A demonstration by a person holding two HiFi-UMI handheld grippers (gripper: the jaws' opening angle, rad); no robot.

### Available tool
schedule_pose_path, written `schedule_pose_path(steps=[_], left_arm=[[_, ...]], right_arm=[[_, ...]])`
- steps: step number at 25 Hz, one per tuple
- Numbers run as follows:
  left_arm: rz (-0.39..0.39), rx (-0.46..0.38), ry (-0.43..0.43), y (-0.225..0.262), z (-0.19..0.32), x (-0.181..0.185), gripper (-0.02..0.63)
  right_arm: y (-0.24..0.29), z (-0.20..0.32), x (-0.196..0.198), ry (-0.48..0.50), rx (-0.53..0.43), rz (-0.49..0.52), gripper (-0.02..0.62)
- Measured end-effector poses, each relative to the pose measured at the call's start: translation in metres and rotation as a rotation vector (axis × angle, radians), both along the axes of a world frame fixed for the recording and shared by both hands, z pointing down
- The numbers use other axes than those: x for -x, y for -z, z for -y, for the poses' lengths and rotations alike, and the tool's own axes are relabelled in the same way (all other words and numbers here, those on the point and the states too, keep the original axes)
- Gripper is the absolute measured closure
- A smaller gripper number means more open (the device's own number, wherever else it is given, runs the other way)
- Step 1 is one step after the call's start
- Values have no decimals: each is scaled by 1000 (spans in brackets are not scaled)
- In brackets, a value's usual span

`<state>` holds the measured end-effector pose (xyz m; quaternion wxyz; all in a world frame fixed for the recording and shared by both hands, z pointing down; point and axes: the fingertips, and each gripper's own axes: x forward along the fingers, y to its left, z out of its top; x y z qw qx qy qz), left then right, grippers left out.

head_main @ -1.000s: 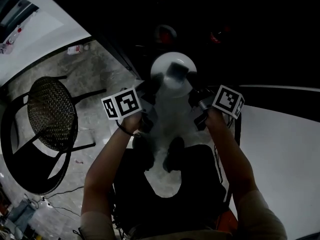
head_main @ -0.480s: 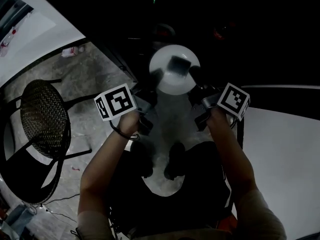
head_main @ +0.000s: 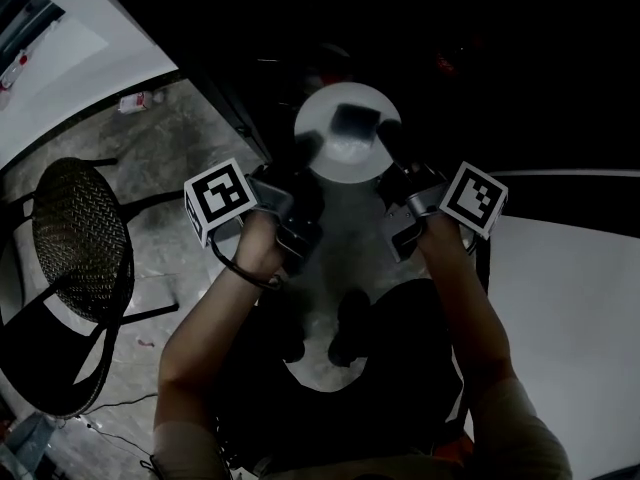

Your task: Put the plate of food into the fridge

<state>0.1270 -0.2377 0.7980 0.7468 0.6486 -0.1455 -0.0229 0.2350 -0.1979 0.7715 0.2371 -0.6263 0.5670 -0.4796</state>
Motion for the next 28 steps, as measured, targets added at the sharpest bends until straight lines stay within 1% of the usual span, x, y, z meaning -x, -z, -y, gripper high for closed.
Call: schedule_pose_path(steps=[3, 5, 8, 10, 12, 14, 18, 20, 22, 26, 28], left_arm=[[11, -50, 36, -2, 8, 3, 584], [11, -87, 57, -8, 14, 6, 584], [-1, -125, 62, -18, 20, 8, 584], [-11, -150, 57, -14, 23, 1, 584], [-29, -155, 69, -8, 24, -7, 584], [-40, -156, 89, -5, 25, -10, 584], [-31, -169, 97, -3, 24, -10, 584], [-30, -173, 102, -2, 25, -9, 584], [-31, -188, 100, 0, 24, -9, 584], [-51, -227, 52, 6, 26, -18, 583], [-45, -238, 17, 4, 25, -23, 583]], right_arm=[[0, -2, 10, 29, -43, 2, 558], [-7, -7, 21, 54, -79, 14, 510], [-20, -12, 41, 137, -117, 7, 509], [-18, -10, 42, 170, -126, -27, 509], [-12, -7, 37, 180, -144, -43, 509], [-9, -6, 38, 186, -161, -35, 509], [-10, -6, 46, 192, -173, -32, 514], [-10, -5, 45, 176, -173, -21, 521], [-12, -7, 42, 139, -165, 12, 529], [-16, -7, 29, 13, -167, 151, 550], [-18, -6, 21, -55, -173, 221, 561]])
